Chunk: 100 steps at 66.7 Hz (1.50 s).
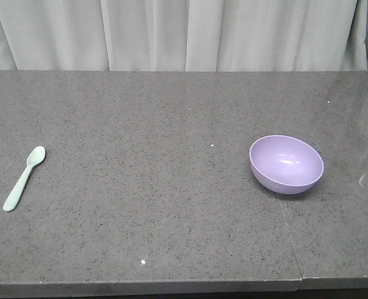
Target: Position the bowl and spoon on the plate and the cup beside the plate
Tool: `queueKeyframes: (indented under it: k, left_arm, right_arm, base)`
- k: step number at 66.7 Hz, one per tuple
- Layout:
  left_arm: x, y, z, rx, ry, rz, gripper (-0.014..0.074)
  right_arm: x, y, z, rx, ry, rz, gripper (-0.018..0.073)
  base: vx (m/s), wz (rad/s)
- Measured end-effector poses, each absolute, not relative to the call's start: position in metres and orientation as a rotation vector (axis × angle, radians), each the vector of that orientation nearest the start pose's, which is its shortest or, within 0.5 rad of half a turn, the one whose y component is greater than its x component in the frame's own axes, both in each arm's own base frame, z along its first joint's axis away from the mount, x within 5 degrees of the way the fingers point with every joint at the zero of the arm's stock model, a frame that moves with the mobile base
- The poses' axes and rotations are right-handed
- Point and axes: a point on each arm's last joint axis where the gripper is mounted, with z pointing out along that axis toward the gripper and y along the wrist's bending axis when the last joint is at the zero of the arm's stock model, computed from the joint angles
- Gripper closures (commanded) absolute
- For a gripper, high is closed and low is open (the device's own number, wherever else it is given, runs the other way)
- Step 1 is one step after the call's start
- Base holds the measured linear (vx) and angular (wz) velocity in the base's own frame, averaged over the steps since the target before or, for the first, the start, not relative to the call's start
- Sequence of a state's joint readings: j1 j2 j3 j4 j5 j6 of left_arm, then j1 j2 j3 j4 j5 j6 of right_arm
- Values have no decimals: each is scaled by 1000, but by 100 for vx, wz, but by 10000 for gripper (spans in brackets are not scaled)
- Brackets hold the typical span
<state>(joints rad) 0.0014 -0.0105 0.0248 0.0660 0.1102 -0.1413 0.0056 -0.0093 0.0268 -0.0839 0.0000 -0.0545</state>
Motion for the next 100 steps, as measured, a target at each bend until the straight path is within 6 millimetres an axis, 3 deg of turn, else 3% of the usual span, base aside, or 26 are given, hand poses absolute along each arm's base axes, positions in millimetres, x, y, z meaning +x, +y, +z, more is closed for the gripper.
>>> queueKeyframes:
  k: [100]
  left_arm:
    - [57,1,195,-68,1607,-52,603]
  right_arm:
    - [57,0,205,-108,1498,-107,564]
  base:
    - [0,0]
